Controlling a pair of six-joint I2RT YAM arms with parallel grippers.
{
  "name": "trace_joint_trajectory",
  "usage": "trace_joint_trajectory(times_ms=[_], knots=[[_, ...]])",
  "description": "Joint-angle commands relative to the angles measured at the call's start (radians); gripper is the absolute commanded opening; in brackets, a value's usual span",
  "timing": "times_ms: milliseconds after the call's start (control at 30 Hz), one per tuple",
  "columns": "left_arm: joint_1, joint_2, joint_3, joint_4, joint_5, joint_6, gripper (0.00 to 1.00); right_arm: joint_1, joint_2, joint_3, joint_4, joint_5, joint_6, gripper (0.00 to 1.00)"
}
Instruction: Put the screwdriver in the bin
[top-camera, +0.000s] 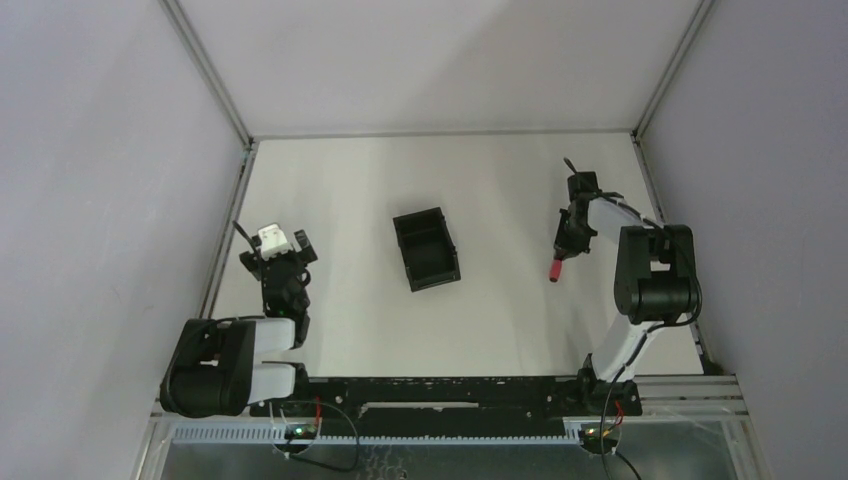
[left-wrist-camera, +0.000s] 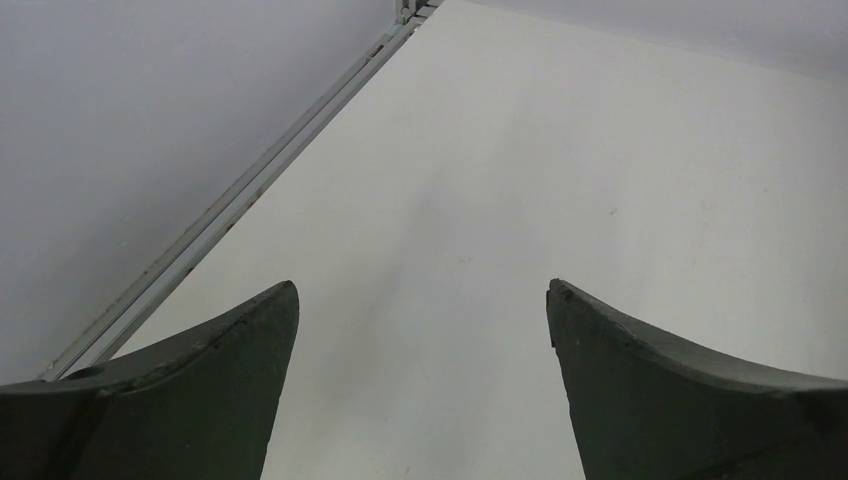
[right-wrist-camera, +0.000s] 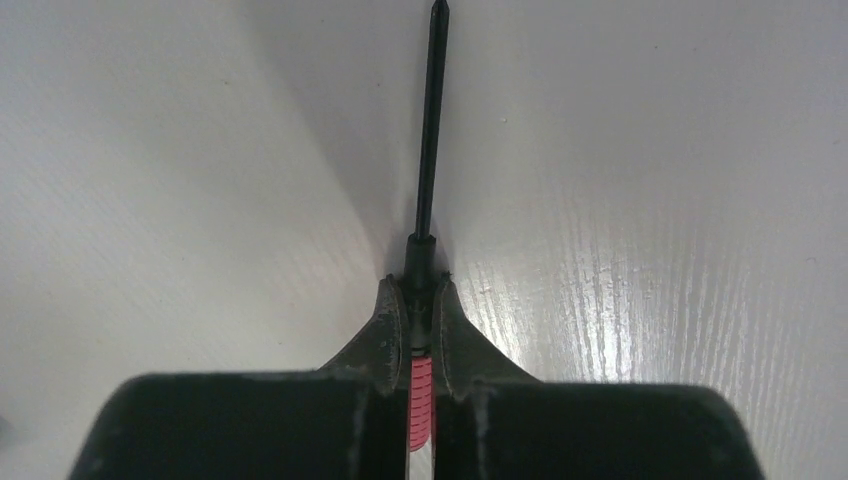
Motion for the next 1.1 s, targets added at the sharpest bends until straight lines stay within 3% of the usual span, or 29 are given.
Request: trace_joint_trajectory(times_ms=[0, 233, 333, 533, 833, 933, 1067], knots=[[0.003, -0.002, 0.042, 0.028, -0.001, 0.009, 0.98, 0.000, -0.014, 0.081, -0.116, 0.027, -0.041, 0.00], [0.004, -0.002, 0.042, 0.028, -0.001, 0.010, 0.98, -0.001, -0.076, 0.427, -0.560, 0.015, -0.087, 0.00], [0.004, -0.002, 0.041, 0.028, -0.001, 0.009, 0.98, 0.015, -0.091, 0.547, -0.642, 0.013, -0.083, 0.00], [0.003, -0.003, 0.043, 0.027, -0.001, 0.009, 0.98, 0.112, -0.072, 0.709, -0.669, 0.022, -0.039, 0.00], [0.004, -0.002, 0.042, 0.027, -0.001, 0.009, 0.98, 0.568, 0.114, 1.019, -0.614, 0.058, -0.035, 0.00], [0.004, -0.003, 0.041, 0.027, -0.001, 0.009, 0.98, 0.682, 0.198, 1.126, -0.586, 0.076, -0.102, 0.00], [0.003, -0.002, 0.043, 0.028, -0.001, 0.009, 0.98, 0.773, 0.246, 1.147, -0.512, 0.135, -0.182, 0.00]])
